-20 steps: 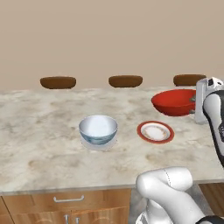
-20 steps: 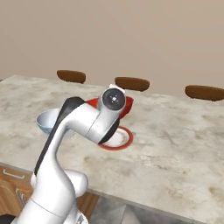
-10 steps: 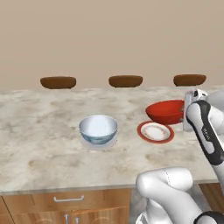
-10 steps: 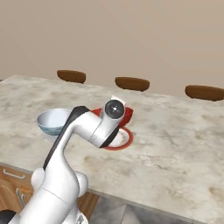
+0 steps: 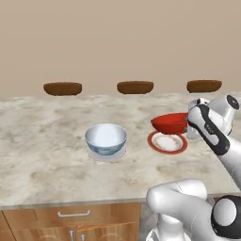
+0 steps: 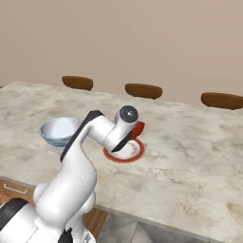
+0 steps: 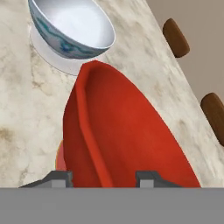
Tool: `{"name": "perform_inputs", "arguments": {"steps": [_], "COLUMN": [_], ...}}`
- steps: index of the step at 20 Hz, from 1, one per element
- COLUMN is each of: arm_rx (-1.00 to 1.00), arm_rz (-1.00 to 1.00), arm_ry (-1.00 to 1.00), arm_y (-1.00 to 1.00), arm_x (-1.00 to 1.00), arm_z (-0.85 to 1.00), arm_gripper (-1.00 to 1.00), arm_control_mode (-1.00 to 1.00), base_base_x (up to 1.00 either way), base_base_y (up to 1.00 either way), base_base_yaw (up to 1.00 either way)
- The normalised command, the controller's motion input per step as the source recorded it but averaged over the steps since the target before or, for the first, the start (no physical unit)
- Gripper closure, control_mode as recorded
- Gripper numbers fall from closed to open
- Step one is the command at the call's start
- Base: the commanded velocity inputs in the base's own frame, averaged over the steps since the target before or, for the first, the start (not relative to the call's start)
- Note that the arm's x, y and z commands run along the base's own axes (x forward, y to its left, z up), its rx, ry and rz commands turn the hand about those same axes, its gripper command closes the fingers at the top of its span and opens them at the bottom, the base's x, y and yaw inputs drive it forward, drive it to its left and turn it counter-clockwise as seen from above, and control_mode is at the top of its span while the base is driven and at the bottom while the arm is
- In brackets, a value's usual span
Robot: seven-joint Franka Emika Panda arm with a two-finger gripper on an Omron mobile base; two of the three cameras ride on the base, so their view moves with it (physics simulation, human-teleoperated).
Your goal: Move the bowls from the cabinet to the plates on the dining table.
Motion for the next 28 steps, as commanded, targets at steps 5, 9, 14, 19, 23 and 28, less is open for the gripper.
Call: {"name": "perform_inputs", "arguments": {"steps": [5, 9, 14, 19, 23, 28], "arm_rx": [0.01, 0.00, 0.00, 0.00, 0.00, 0.00], "arm_rz": [0.00, 0.00, 0.00, 0.00, 0.00, 0.00], "arm_ry": [0.00, 0.01, -0.13, -0.08, 0.00, -0.04], "arm_y": [0.00, 0.00, 0.00, 0.00, 0.00, 0.00], "arm_x": [0.39, 0.18, 0.13, 0.03, 0.00, 0.05], "arm_z": [-0.53, -0.43, -0.18, -0.31, -0.21, -0.04], "arm_gripper": [1.00, 1.00, 1.00, 1.00, 1.00, 1.00], "arm_control_mode": [-1.00, -1.00, -1.00, -1.00, -1.00, -1.00], "base_base_x": [0.00, 0.00, 0.00, 0.00, 0.00, 0.00], "base_base_y": [0.00, 0.00, 0.00, 0.00, 0.00, 0.00], "base_base_yaw": [0.00, 0.00, 0.00, 0.00, 0.00, 0.00]}}
